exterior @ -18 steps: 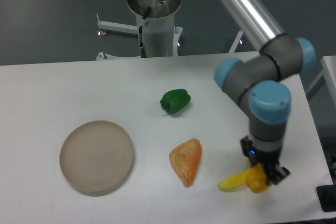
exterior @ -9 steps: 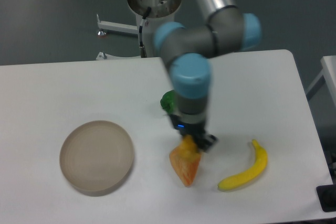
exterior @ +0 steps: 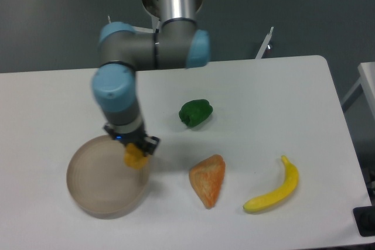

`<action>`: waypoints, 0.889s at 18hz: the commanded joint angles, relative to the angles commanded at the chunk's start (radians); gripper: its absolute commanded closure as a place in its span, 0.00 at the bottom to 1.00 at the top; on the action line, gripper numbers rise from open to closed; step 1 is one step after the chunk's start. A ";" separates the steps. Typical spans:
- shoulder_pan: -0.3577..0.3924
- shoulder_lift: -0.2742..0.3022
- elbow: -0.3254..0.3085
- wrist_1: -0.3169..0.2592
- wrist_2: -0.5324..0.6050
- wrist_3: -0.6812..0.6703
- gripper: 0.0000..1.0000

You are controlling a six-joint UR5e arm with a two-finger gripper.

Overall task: Place the yellow pepper on the plate
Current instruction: 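Carry the yellow pepper across the table over the beige plate, then lower the yellow pepper onto the plate and open the gripper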

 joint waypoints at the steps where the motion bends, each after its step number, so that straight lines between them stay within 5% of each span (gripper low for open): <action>1: -0.008 -0.012 0.002 0.002 -0.002 -0.009 0.51; 7: -0.043 -0.058 0.009 0.071 0.011 -0.011 0.51; 16: -0.046 -0.084 0.012 0.080 0.009 -0.008 0.50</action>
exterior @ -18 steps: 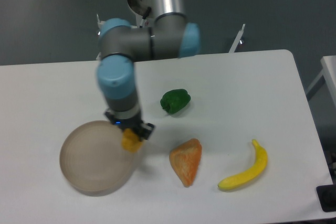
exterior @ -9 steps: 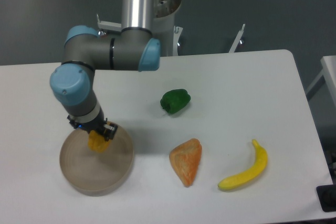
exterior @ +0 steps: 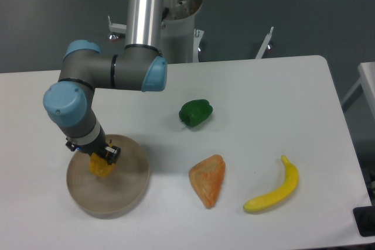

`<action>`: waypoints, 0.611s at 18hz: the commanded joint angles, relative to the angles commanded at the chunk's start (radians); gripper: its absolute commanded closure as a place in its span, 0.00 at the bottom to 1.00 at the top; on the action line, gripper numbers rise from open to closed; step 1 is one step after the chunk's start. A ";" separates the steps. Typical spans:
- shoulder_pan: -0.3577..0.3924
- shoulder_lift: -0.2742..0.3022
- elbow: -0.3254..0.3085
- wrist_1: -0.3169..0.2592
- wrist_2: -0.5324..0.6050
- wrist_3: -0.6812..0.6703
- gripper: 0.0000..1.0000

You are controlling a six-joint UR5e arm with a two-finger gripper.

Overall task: Place the yellow pepper on the plate
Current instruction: 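Lower the yellow pepper onto the plate and open the gripper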

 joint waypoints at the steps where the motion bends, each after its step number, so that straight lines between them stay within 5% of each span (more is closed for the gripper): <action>1: -0.003 -0.002 0.000 0.000 0.002 0.000 0.50; 11: -0.005 -0.009 0.000 0.000 0.000 0.011 0.46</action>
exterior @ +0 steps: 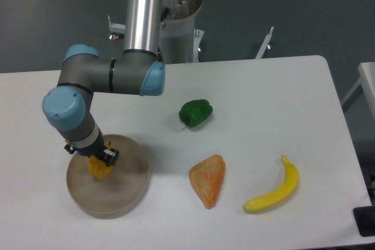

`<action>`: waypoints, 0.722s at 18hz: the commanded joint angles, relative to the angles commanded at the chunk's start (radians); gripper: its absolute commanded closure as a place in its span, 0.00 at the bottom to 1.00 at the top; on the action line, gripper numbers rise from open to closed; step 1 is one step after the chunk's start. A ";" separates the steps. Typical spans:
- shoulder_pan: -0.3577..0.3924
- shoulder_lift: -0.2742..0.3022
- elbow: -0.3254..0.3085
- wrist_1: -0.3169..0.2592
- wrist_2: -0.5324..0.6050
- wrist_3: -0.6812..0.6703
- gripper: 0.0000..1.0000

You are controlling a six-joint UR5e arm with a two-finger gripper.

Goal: Place the yellow pepper on the plate

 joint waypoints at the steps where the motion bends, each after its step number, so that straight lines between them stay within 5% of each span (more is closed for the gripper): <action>1: 0.000 0.000 0.000 0.000 0.000 0.000 0.45; 6: 0.000 0.014 0.003 0.000 0.000 0.006 0.02; 13: 0.095 0.063 0.028 -0.002 0.006 0.118 0.01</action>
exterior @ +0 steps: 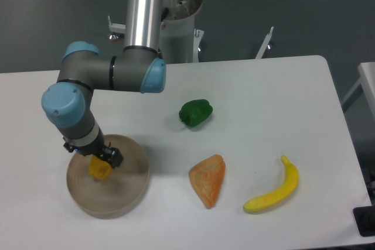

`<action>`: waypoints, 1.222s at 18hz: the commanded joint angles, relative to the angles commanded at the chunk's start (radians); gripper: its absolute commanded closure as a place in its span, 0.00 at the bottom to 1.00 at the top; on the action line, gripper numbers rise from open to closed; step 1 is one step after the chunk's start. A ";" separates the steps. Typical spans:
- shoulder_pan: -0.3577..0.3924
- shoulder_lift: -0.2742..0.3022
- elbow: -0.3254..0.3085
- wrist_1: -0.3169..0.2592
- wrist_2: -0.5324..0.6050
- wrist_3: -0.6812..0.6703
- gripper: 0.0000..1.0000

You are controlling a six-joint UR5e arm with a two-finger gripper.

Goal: Place the yellow pepper on the plate

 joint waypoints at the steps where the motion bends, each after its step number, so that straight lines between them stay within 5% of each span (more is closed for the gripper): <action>1: 0.028 0.012 0.000 -0.002 0.002 0.051 0.01; 12: 0.296 0.026 0.005 0.008 0.040 0.520 0.01; 16: 0.330 0.005 0.021 0.012 0.040 0.611 0.01; 19: 0.330 -0.009 0.012 0.084 0.043 0.623 0.01; 22: 0.330 -0.009 0.003 0.095 0.043 0.623 0.01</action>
